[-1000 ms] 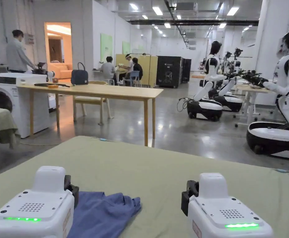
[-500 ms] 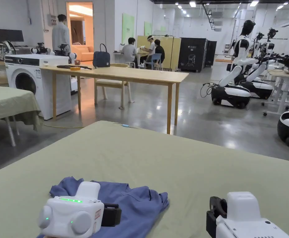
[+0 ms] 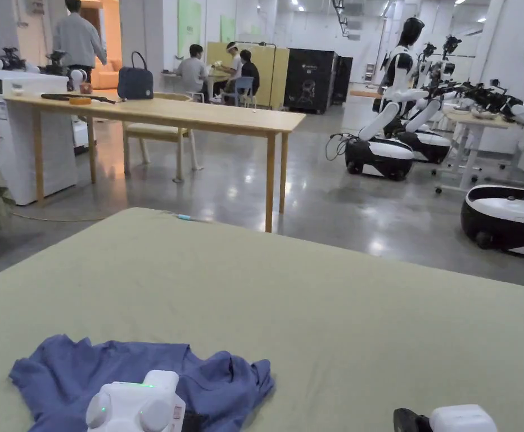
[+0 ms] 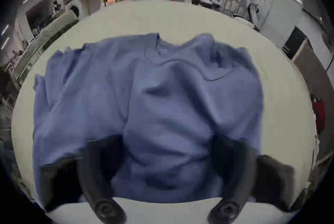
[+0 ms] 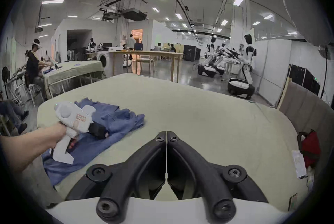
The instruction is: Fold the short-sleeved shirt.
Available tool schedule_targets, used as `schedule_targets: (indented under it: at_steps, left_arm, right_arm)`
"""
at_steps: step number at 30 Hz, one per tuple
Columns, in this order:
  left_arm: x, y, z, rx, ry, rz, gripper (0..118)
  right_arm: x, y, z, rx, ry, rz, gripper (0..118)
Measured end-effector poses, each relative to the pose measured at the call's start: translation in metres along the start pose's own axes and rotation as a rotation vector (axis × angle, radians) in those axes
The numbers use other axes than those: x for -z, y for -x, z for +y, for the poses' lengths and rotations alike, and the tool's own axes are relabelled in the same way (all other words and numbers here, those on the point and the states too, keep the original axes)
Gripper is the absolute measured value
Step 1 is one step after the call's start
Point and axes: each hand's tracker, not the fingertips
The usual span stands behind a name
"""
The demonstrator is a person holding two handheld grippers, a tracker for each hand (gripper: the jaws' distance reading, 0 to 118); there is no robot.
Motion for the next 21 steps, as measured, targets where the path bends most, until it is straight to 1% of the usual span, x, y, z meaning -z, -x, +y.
schedule_targets:
  at_steps: [2, 3, 4, 5, 6, 9, 10, 11, 13, 18, 21]
  left_arm:
    - [-0.017, 0.003, -0.005, -0.048, -0.027, -0.017, 37]
    - [-0.021, 0.005, -0.007, -0.049, -0.027, -0.007, 8]
    - [-0.023, 0.003, -0.008, -0.075, -0.005, -0.029, 8]
    - [-0.026, 0.001, -0.005, -0.056, -0.001, -0.022, 8]
    - [-0.034, -0.008, -0.004, -0.022, -0.008, -0.054, 8]
    - [-0.07, -0.045, 0.008, -0.013, -0.111, -0.182, 8]
    - [-0.083, -0.062, 0.011, 0.01, -0.141, -0.204, 8]
    - [-0.098, -0.085, 0.013, 0.066, -0.152, -0.253, 8]
    - [-0.126, -0.131, 0.015, 0.125, -0.214, -0.311, 8]
    - [-0.197, -0.267, 0.005, 0.227, -0.292, -0.61, 7]
    - [-0.223, -0.342, -0.014, 0.343, -0.284, -0.705, 7]
  right_arm:
    - [-0.003, -0.009, -0.001, -0.006, -0.001, -0.012, 2]
    - [-0.008, -0.015, -0.001, 0.01, -0.008, -0.031, 2]
    - [-0.013, -0.022, -0.001, 0.034, -0.011, -0.034, 2]
    - [-0.02, -0.029, -0.002, 0.062, -0.012, -0.043, 2]
    - [-0.028, -0.038, -0.003, 0.086, -0.019, -0.058, 2]
    - [-0.055, -0.064, -0.008, 0.113, -0.036, -0.106, 2]
    - [-0.063, -0.072, -0.008, 0.125, -0.04, -0.125, 2]
    - [-0.073, -0.08, -0.009, 0.134, -0.045, -0.136, 2]
    - [-0.095, -0.096, -0.011, 0.146, -0.062, -0.174, 2]
    - [-0.145, -0.138, -0.021, 0.148, -0.086, -0.261, 2]
    - [-0.167, -0.166, -0.032, 0.157, -0.089, -0.315, 2]
